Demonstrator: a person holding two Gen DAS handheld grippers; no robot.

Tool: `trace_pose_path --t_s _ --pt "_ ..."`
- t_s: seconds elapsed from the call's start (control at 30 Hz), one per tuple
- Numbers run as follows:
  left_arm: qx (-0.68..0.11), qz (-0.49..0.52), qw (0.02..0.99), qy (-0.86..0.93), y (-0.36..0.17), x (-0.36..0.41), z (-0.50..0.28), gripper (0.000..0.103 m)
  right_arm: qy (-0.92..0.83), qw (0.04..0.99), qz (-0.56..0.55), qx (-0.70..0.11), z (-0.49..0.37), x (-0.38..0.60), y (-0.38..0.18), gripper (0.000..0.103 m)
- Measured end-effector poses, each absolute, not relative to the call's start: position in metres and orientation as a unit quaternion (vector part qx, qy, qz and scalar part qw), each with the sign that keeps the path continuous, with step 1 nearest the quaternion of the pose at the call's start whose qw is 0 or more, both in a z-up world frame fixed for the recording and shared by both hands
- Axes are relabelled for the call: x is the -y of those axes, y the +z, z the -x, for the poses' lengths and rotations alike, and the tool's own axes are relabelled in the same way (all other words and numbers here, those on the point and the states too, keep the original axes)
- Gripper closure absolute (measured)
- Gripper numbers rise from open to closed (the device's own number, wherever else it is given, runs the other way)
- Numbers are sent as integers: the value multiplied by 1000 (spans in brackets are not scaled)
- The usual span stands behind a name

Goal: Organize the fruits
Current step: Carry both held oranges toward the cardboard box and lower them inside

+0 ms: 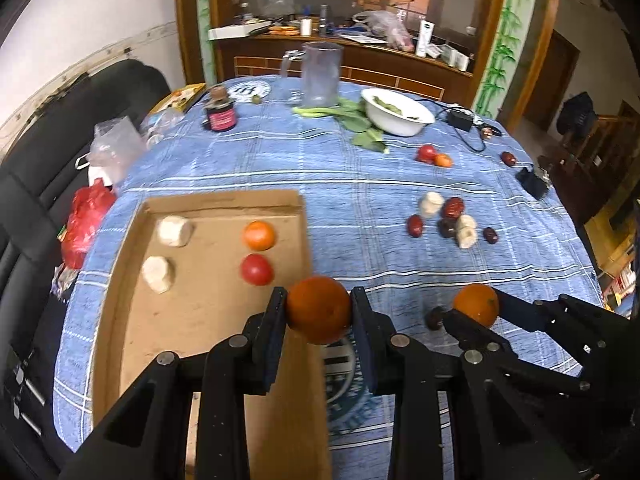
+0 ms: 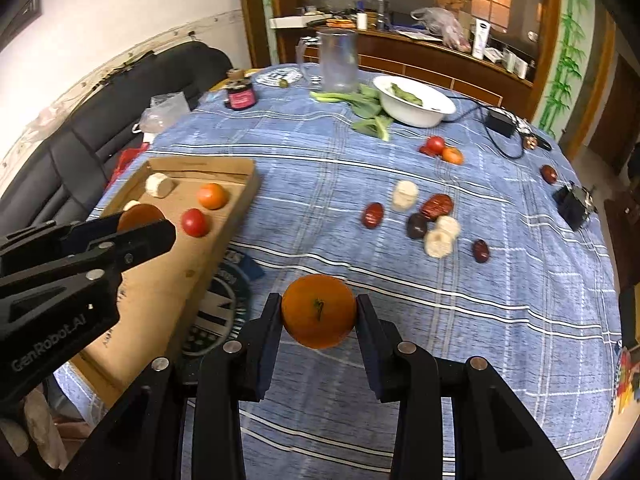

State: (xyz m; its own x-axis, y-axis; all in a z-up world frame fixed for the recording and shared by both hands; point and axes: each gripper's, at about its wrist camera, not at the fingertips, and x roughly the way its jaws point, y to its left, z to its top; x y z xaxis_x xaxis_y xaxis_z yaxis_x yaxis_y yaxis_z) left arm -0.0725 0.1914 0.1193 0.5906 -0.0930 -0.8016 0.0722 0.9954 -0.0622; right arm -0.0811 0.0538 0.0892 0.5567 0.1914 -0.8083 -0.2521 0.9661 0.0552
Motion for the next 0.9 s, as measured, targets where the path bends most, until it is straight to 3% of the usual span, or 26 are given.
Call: trace_pose_path --t_s 0.9 --pt "-510 80 856 32 53 -347 42 72 206 839 25 -504 43 -182 61 63"
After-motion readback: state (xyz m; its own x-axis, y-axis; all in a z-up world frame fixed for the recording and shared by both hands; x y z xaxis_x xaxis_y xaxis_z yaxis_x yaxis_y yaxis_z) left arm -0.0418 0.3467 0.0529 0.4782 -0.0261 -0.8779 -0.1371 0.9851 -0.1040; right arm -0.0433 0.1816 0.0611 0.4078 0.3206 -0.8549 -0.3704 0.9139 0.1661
